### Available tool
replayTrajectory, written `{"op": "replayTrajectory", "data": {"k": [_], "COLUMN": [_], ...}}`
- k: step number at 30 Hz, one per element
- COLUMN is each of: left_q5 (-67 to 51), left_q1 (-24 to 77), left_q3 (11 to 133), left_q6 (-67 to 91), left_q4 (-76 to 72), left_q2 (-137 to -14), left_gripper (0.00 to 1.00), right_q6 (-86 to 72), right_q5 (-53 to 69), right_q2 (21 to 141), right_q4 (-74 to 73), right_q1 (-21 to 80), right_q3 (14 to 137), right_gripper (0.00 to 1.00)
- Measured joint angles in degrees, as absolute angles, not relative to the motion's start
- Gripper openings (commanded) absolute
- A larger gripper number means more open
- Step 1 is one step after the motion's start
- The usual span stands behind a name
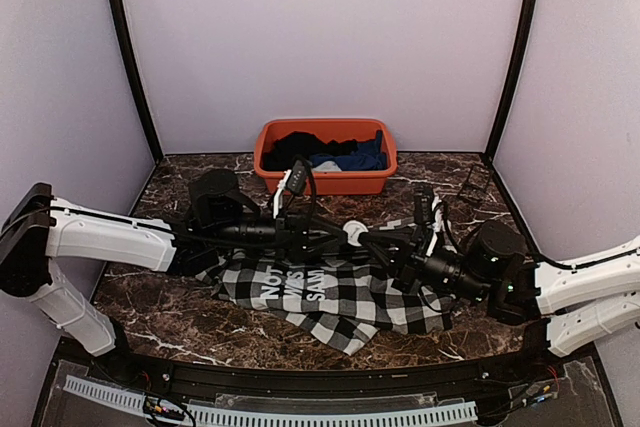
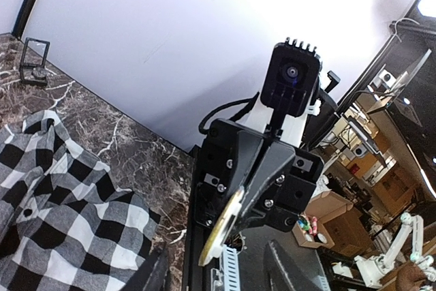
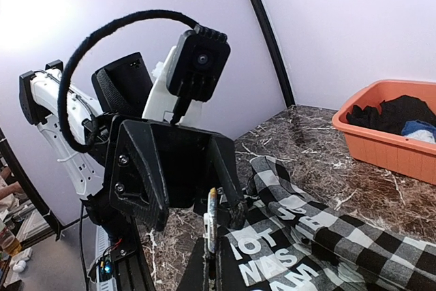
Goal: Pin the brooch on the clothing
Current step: Open the brooch.
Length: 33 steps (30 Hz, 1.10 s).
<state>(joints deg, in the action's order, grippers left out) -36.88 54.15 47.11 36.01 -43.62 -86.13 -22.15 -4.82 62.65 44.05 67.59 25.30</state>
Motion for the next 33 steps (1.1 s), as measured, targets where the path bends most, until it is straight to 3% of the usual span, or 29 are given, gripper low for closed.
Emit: {"op": "replayTrajectory", "data": {"k": [5,10,13,25,33], "left_q5": [-37.8,-38.5,-38.7,-39.7,-40.2], "left_q1": [54.0,53.9,53.9,53.9,53.8], "left_q3": [47.1,47.3,47.3,47.6,47.6], "left_q6": [39.0,41.0,42.1,46.7,48.2], "left_q4": [-47.6,-49.7,-50.4,-56.2,-58.7], "left_q2": [-88.0,-90.1,-91.0,-93.4,-94.5], "left_gripper": [0.33,0.41,0.40,0.12,0.07], "right_q6": [-22.1,-21.9,-21.5,-19.9,-18.9], "right_q5": [-5.5,-5.9,-5.9,-6.2,-7.6], "right_q2": [62.7,62.6,62.6,62.5,62.5], "right_q4": [44.7,45.5,45.6,45.6,45.5], "right_q1": [67.6,67.6,67.6,67.9,68.0], "right_q3": [24.8,24.5,24.3,24.3,24.3], "right_gripper": [0.00,0.00,0.00,0.00,0.00]}}
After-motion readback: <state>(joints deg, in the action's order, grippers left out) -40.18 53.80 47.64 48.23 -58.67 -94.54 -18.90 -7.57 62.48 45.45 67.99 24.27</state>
